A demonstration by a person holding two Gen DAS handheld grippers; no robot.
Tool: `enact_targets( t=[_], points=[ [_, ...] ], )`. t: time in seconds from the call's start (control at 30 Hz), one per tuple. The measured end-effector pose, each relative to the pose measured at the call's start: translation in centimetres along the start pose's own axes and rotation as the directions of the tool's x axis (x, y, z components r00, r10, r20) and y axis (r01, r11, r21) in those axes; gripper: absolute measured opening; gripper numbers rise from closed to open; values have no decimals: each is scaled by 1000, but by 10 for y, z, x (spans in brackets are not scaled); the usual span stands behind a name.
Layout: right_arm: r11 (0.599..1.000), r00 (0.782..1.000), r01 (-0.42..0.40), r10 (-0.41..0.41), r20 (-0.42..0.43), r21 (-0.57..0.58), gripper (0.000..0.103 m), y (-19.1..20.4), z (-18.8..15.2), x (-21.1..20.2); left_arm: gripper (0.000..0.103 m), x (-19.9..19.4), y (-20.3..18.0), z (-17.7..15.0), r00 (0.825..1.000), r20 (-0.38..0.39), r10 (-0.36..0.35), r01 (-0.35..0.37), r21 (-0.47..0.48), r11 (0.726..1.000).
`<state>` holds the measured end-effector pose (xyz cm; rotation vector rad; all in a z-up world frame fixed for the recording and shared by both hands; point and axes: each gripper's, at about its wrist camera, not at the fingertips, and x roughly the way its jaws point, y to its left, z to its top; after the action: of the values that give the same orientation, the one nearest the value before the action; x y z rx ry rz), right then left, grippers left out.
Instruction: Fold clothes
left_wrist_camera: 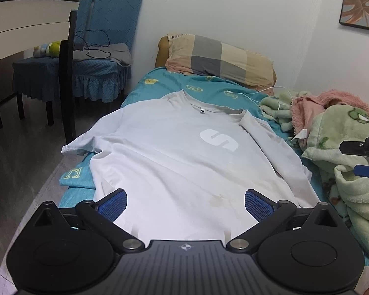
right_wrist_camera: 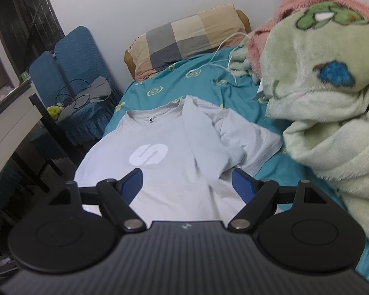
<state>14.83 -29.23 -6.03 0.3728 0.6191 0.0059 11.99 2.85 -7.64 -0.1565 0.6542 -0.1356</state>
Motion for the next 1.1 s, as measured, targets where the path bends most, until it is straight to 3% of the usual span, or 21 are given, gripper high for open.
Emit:
enact_targets(
  t=[0.6, 1.1],
  points=[
    [998, 999, 46, -47, 14, 32, 80, -17, 9, 10, 103, 1, -4, 3, 1000, 11, 5, -5, -6, 1000],
    [986, 999, 19, -15, -29, 166, 79, -33, 15, 38, 103, 3, -2, 7, 1000, 9, -8, 8, -23, 1000]
  ],
)
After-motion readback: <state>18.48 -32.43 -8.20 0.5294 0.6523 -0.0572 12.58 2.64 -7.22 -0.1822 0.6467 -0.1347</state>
